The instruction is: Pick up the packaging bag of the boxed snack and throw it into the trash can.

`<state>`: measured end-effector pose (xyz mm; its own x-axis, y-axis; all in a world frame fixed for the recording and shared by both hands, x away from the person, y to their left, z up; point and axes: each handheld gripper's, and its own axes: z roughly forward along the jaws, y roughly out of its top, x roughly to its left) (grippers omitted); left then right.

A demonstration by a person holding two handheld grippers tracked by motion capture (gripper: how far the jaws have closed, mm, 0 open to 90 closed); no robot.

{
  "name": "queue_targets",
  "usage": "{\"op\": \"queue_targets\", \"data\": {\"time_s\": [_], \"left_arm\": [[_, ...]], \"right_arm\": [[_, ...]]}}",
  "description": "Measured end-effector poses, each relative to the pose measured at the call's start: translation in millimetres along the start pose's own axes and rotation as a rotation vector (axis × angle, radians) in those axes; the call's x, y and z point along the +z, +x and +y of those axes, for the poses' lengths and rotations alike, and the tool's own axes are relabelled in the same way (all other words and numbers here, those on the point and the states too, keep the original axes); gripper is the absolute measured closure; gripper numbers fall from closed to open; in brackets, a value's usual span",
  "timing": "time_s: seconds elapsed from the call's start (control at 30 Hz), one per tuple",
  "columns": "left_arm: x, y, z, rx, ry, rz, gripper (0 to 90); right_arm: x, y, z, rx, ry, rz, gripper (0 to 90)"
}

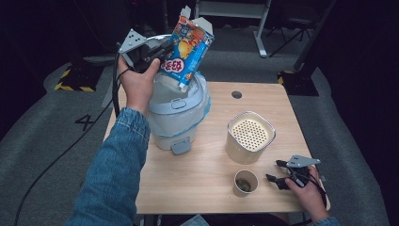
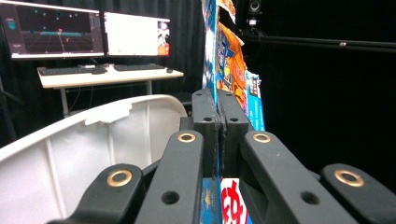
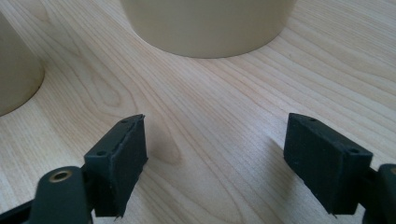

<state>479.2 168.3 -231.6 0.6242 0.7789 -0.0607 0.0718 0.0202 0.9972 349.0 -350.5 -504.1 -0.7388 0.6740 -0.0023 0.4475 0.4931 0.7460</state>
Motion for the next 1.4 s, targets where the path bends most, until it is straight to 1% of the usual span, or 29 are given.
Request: {"op": "queue_targets", "data": {"time_s": [0.1, 0.17, 0.23, 0.37, 0.57, 0.67, 0.73, 0.77, 0.87, 0.93, 1.17, 1.4], "left_arm": [[1.9, 0.8, -3.0, -0.005, 0.011, 0.005, 88.3], [3.2, 1.6, -5.0, -0.015, 0.017, 0.005, 88.3], [4.6, 2.7, -6.9, -0.012, 0.027, 0.009, 88.2], [6.7, 2.9, -11.1, -0.012, 0.06, 0.007, 88.0], [7.0, 2.9, -17.7, -0.028, 0.082, 0.002, 87.8], [6.9, 3.2, -19.7, -0.032, 0.106, 0.001, 87.8], [6.9, 2.6, -21.1, -0.025, 0.123, -0.003, 87.7], [6.5, 2.0, -21.0, -0.022, 0.123, -0.006, 87.6], [5.9, 1.3, -20.9, -0.024, 0.131, -0.016, 86.7], [5.5, 0.8, -20.5, -0.035, 0.144, -0.032, 85.6], [1.1, -0.2, -19.5, -0.023, 0.173, -0.044, 85.6], [-4.7, -0.3, -19.6, -0.024, 0.197, -0.058, 86.0]], "right_arm": [[0.0, 0.0, 0.0, 0.0, 0.0, 0.0, 21.4], [0.0, 0.0, 0.0, 0.0, 0.0, 0.0, 21.5], [0.0, 0.0, 0.0, 0.0, 0.0, 0.0, 21.4], [0.0, 0.0, 0.0, 0.0, 0.0, 0.0, 21.4], [0.0, 0.0, 0.0, 0.0, 0.0, 0.0, 21.5], [0.0, 0.0, 0.0, 0.0, 0.0, 0.0, 21.4], [0.0, 0.0, 0.0, 0.0, 0.0, 0.0, 21.4], [0.0, 0.0, 0.0, 0.0, 0.0, 0.0, 21.4], [0.0, 0.0, 0.0, 0.0, 0.0, 0.0, 21.4], [0.0, 0.0, 0.0, 0.0, 0.0, 0.0, 21.4], [0.0, 0.0, 0.0, 0.0, 0.0, 0.0, 21.4], [-0.1, 0.1, 0.0, 0.002, 0.001, 0.0, 21.4]]}}
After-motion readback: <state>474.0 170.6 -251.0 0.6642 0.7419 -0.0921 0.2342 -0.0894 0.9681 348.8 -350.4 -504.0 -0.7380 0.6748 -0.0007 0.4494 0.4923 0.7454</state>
